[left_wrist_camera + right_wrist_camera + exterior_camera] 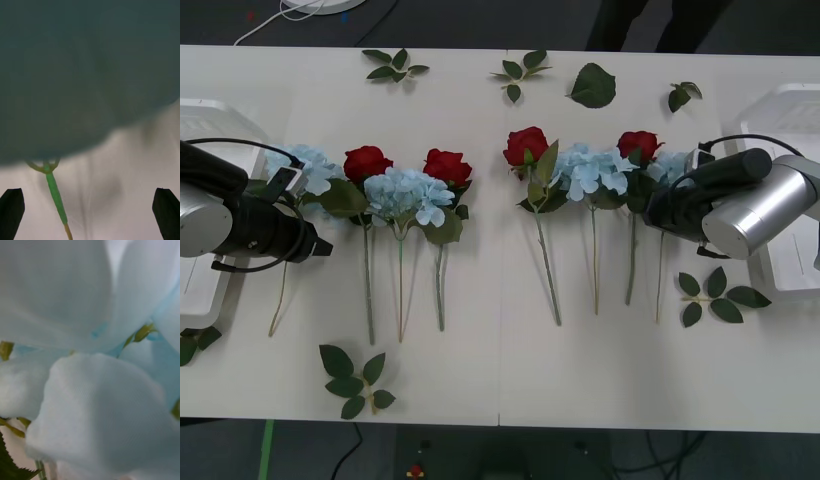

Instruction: Place the red flowers into the right box and the blue flowers into the left box. If a person shows an open palm, hand one flower to the person first, then continue sorting.

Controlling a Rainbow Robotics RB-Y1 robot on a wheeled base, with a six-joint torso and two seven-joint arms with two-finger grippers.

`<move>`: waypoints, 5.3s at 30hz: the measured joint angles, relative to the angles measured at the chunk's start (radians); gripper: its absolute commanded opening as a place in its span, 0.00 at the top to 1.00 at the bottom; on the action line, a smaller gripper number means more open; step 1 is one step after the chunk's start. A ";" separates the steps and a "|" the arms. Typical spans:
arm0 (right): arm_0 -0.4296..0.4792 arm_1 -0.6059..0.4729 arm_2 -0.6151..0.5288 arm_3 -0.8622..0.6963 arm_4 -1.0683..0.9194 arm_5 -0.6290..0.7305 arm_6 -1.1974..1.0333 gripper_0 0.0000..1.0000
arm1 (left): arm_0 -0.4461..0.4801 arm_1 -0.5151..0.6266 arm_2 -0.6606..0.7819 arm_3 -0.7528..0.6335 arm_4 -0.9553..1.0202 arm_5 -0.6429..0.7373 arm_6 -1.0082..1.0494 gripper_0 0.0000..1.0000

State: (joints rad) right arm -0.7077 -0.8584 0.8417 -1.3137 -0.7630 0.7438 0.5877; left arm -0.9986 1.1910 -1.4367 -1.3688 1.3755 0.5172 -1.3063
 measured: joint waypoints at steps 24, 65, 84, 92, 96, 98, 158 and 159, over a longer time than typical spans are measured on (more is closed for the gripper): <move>0.035 -0.022 -0.369 -0.328 0.053 0.280 0.333 1.00 | 0.000 0.000 -0.017 0.013 -0.079 -0.069 0.000 1.00; 0.262 0.114 -0.786 -0.618 -1.038 0.278 1.433 1.00 | -0.001 0.168 0.722 0.754 0.226 0.694 -0.834 1.00; 0.260 0.141 -0.555 -0.641 -1.122 0.129 1.632 1.00 | 0.125 -0.083 0.733 0.918 0.339 0.224 -1.073 1.00; 0.237 0.141 -0.475 -0.638 -1.174 0.065 1.631 1.00 | 0.181 -0.087 0.733 0.917 0.353 0.181 -1.073 0.00; 0.214 0.141 -0.445 -0.626 -1.201 0.048 1.631 1.00 | 0.202 -0.087 0.733 0.906 0.394 0.137 -1.073 0.00; 0.205 0.141 -0.432 -0.624 -1.201 0.026 1.631 1.00 | 0.206 -0.087 0.733 0.892 0.396 0.136 -1.074 0.00; 0.188 0.166 -0.415 -0.620 -1.220 -0.039 1.626 1.00 | 0.368 -0.653 1.332 0.311 0.795 1.135 -1.074 0.00; 0.188 0.166 -0.415 -0.620 -1.220 -0.039 1.626 1.00 | 0.368 -0.653 1.303 0.306 0.808 1.123 -1.074 0.00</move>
State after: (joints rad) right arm -0.5199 -0.6924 0.4268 -1.9333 -1.9826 0.7052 2.2138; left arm -0.6308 0.5379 -0.1340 -1.0629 2.1835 1.6399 -2.3801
